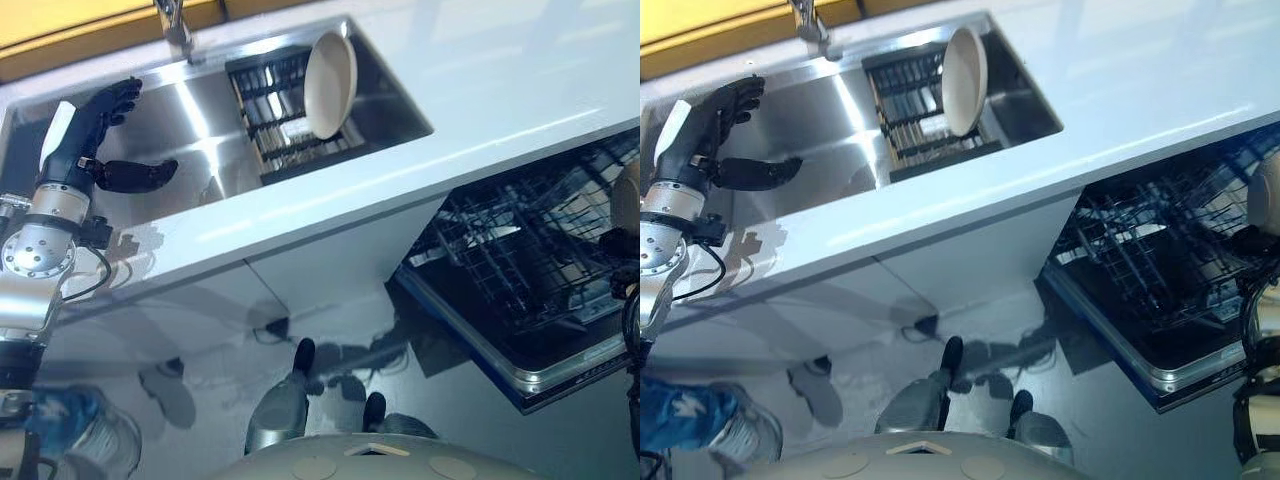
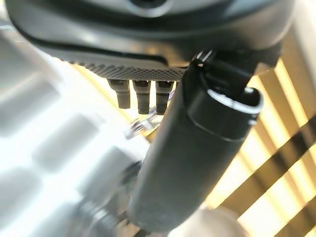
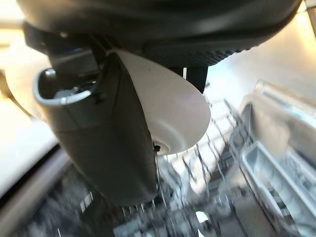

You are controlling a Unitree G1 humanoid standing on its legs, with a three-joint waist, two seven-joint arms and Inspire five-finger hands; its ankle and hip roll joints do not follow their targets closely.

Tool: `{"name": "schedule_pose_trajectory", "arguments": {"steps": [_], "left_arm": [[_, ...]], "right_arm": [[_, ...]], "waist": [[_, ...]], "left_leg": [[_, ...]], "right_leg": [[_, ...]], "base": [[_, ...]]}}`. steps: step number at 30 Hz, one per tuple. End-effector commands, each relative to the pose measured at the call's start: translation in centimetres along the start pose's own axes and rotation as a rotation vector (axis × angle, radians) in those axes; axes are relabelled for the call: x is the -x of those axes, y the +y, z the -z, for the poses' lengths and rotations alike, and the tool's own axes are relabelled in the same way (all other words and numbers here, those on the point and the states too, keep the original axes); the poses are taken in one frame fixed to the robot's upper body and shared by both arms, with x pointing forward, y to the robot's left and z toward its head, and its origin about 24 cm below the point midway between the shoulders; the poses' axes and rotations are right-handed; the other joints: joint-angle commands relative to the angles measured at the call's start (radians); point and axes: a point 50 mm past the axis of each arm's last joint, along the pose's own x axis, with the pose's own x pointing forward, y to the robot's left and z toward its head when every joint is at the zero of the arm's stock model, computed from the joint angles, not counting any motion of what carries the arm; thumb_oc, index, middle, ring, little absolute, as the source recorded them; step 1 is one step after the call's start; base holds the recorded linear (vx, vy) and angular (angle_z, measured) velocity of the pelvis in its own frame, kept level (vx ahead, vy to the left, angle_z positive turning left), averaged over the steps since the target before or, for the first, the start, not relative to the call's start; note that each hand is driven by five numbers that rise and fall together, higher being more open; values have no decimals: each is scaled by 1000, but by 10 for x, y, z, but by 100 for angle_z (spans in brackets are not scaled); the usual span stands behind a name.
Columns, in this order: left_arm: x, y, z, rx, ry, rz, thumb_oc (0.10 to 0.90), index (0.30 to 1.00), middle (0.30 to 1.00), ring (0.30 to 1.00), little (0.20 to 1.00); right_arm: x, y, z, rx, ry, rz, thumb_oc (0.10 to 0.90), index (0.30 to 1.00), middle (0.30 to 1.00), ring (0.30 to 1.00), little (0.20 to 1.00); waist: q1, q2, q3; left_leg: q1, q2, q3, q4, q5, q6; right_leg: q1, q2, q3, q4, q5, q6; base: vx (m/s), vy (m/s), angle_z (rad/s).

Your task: Pick up plates and place into dishwasher.

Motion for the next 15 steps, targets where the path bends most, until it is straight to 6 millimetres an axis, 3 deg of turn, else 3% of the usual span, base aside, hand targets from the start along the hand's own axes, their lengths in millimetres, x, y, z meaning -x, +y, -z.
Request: {"name": "schedule_pose_trajectory", "arguments": {"steps": [1, 11, 15], "left_arm": [[-24, 48, -77, 8, -359, -216, 800, 900, 900, 900, 900], [-33, 47, -103, -13, -431, -166, 800, 900, 900, 900, 900], [-35, 44, -109, -9, -446, -149, 800, 900, 900, 900, 900]], "right_arm": [[-14, -40, -52, 2, -128, 46, 100, 300, 300, 300, 200], [-18, -28, -10, 44, 202, -151, 100, 300, 300, 300, 200], [-18, -28, -7, 122, 243, -172, 100, 300, 300, 300, 200]], "waist": [[15, -39, 21], [38, -34, 58], [43, -35, 62]], "left_leg": [[-7, -46, 59, 127, -158, 14], [-66, -35, 49, 168, -148, 3], [-67, -34, 48, 182, -151, 1]], "right_leg": [[-86, -19, 14, 55, 28, -8], [-129, -19, -3, 99, 12, -23], [-126, -18, 2, 105, 12, -25]], "base": [[-132, -208, 3], [-45, -97, 9], [-13, -41, 4]]}}
